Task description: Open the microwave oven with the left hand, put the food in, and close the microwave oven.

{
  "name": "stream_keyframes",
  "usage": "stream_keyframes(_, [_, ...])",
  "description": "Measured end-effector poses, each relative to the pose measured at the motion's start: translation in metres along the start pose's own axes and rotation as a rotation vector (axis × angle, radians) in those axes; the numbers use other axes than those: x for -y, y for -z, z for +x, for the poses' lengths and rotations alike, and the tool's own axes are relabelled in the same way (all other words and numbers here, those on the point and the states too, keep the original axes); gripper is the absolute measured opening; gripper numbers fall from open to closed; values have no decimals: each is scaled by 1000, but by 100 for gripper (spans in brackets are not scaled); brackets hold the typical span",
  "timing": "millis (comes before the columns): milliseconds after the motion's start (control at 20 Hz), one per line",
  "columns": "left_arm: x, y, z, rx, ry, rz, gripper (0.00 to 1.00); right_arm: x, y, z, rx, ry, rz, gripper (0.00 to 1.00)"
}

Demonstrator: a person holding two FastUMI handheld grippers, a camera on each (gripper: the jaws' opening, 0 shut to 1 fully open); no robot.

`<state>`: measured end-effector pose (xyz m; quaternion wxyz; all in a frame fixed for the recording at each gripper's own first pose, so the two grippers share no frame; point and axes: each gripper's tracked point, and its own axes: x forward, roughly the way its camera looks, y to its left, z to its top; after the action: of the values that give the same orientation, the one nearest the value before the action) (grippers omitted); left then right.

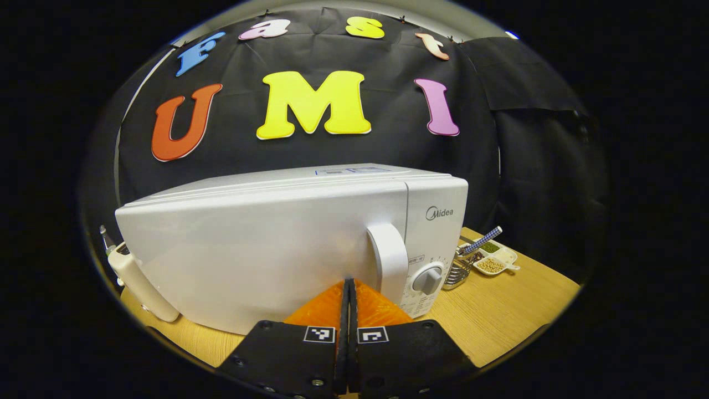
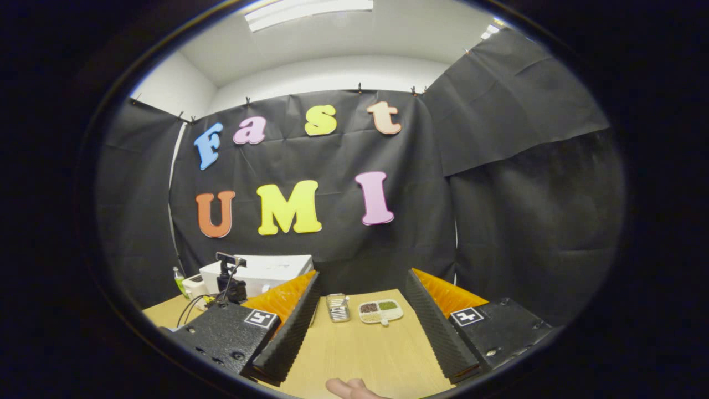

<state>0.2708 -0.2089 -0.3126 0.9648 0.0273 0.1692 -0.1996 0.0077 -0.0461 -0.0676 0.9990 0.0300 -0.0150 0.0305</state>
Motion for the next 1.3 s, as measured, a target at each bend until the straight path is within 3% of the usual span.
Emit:
stream_keyframes(100, [6,3,-14,-25,19,-2,1,1,0,-6,-2,3,8,98])
stream_keyframes(150, [5,-2,-22,-13,10,6,1,2,2,-10,-6,6,9,87])
stream_keyframes(200, [2,-6,-33,-6,-8,15,0,2,3,-11,-9,7,13,87])
stream_keyframes(250, [-3,-9,-46,-4,-39,16,0,3,3,-14,-13,7,23,98])
stream_keyframes(300, [-15,-13,-65,5,-100,11,1,2,6,-16,-17,5,33,98])
stream_keyframes(350, [-21,-15,-78,0,-139,-10,32,2,9,-18,-23,5,41,98])
stream_keyframes(400, [-23,-15,-92,-1,-151,-38,63,1,13,-20,-33,6,44,87])
stream_keyframes(450, [-20,-17,-107,7,-146,-65,94,1,16,-22,-36,6,48,87])
stream_keyframes(500, [-20,-22,-122,20,-148,-78,93,1,19,-23,-41,6,52,99])
stream_keyframes(650, [-31,-28,-171,45,-204,-63,93,-4,30,-30,-57,3,47,98])
stream_keyframes(1000, [-27,-56,-298,156,-247,-90,93,-21,29,-52,-9,-31,38,99])
stream_keyframes(1300, [-57,-104,-407,283,-391,-61,93,-33,14,-70,31,-13,-5,99])
